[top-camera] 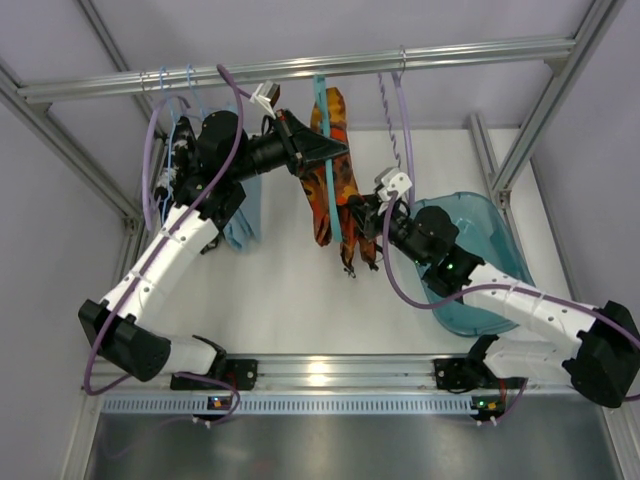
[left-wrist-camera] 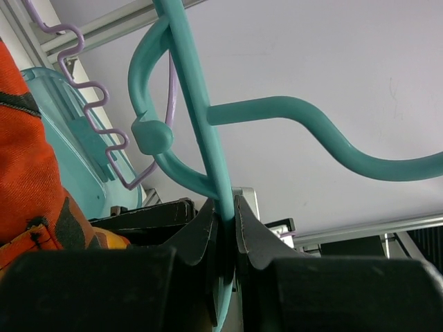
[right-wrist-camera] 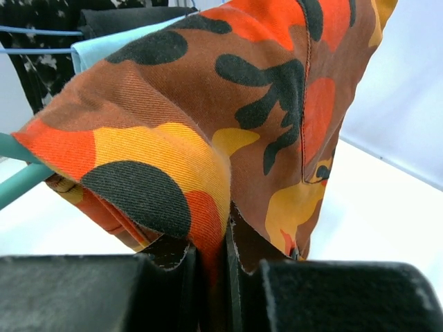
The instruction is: Remove the trousers from the hanger
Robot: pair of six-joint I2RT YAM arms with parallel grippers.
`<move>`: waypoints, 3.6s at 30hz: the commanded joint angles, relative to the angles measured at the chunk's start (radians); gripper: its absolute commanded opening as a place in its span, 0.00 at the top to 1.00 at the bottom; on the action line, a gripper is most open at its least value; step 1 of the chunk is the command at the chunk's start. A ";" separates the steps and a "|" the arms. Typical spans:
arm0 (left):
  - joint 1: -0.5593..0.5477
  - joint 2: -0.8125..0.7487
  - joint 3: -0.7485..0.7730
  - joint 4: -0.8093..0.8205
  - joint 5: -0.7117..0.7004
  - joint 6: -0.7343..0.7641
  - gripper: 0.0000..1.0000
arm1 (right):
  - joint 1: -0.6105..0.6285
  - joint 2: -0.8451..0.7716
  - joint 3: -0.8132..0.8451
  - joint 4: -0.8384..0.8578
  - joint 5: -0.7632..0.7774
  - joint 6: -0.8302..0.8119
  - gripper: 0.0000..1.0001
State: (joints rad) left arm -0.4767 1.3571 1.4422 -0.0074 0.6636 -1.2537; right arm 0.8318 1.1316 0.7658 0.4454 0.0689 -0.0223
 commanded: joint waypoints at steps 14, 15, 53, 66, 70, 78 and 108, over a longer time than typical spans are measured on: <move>0.024 -0.154 -0.133 0.070 0.022 0.126 1.00 | -0.023 -0.174 0.253 -0.109 -0.054 0.127 1.00; 0.024 -0.171 -0.150 0.058 0.024 0.149 1.00 | -0.023 -0.177 0.265 -0.131 -0.060 0.131 1.00; 0.047 -0.314 -0.513 -0.144 -0.001 0.523 1.00 | -0.178 -0.549 0.750 -0.713 -0.187 -0.410 1.00; 0.047 -0.266 -0.479 -0.151 -0.001 0.548 1.00 | -0.473 -0.817 0.705 -0.935 0.052 -0.481 1.00; 0.046 -0.266 -0.467 -0.149 0.002 0.553 1.00 | -0.516 -0.829 0.620 -1.060 0.239 -0.489 1.00; 0.046 -0.273 -0.434 -0.164 0.005 0.580 1.00 | -0.520 -0.851 0.305 -0.963 0.491 -0.525 1.00; 0.047 -0.230 -0.111 -0.183 0.039 0.478 1.00 | -0.553 -0.513 0.087 -0.775 0.117 -0.216 0.01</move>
State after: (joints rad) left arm -0.4324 1.1160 1.2572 -0.2619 0.7147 -0.7330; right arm 0.2920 0.6609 0.7643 -0.2790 0.2356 -0.2737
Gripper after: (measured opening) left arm 0.126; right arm 0.992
